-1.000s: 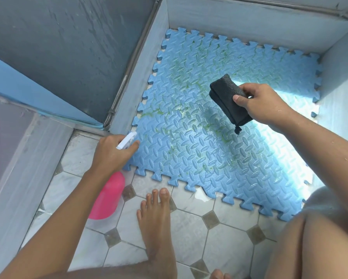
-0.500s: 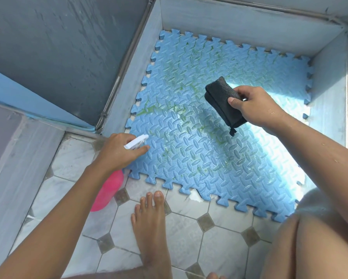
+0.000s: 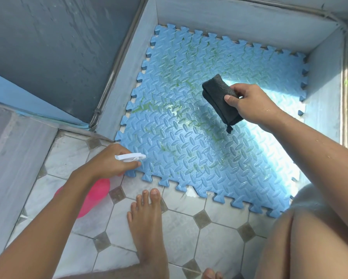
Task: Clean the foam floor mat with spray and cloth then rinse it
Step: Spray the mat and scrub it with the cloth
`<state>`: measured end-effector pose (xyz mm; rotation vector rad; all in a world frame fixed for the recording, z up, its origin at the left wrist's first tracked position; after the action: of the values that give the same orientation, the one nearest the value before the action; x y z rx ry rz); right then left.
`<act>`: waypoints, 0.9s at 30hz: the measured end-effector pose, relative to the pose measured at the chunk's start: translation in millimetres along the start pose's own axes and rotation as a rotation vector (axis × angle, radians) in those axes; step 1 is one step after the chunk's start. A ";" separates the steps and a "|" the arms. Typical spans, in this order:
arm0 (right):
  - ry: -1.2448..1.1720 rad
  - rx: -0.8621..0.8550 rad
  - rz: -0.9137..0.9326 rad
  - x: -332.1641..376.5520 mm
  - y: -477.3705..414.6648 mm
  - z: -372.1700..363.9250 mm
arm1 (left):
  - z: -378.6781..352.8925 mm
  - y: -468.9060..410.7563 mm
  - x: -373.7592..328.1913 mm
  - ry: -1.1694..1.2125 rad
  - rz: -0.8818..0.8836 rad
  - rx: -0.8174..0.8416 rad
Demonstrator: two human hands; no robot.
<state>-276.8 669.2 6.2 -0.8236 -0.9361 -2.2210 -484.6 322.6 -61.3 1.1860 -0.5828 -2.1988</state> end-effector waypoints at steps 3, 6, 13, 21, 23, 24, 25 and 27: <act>0.004 0.004 0.005 -0.1 0.6 -0.1 | 1.8 3.1 2.5 -0.043 0.024 -0.060; 0.010 0.008 0.009 -0.3 0.8 -1.8 | 4.9 4.6 0.6 -0.038 -0.018 -0.129; -0.026 -0.142 -0.003 -10.6 -0.4 -16.9 | 5.3 -2.7 -32.7 -0.057 -0.042 -0.420; 0.386 -0.046 0.260 -35.6 9.9 -102.9 | 20.9 -11.2 -44.7 0.067 -0.020 -0.643; 0.584 0.141 0.539 -34.3 30.9 -144.5 | 25.3 -12.6 -44.1 0.080 -0.024 -0.661; 0.646 0.243 0.677 -33.4 42.6 -163.8 | 27.0 -13.1 -42.9 0.084 -0.030 -0.668; 0.690 0.338 0.797 -32.9 53.0 -178.7 | 28.1 -12.9 -40.8 0.092 -0.038 -0.674; 0.780 0.436 0.952 -34.8 55.5 -191.4 | 29.9 -11.1 -36.6 0.098 -0.056 -0.691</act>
<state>-274.7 499.6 -104.0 -0.0847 -0.4410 -1.2332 -496.9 358.2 -30.6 0.9233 0.2508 -2.1003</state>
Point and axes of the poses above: each hand's wrist, its own y-axis away from the middle knuckle, its own z-axis out of the back of the hand, x = y × z, the point moved 1 cm from there along -y, towards the middle knuckle, and after that the axes turned 7 degrees about x, right-handed, at the moved point
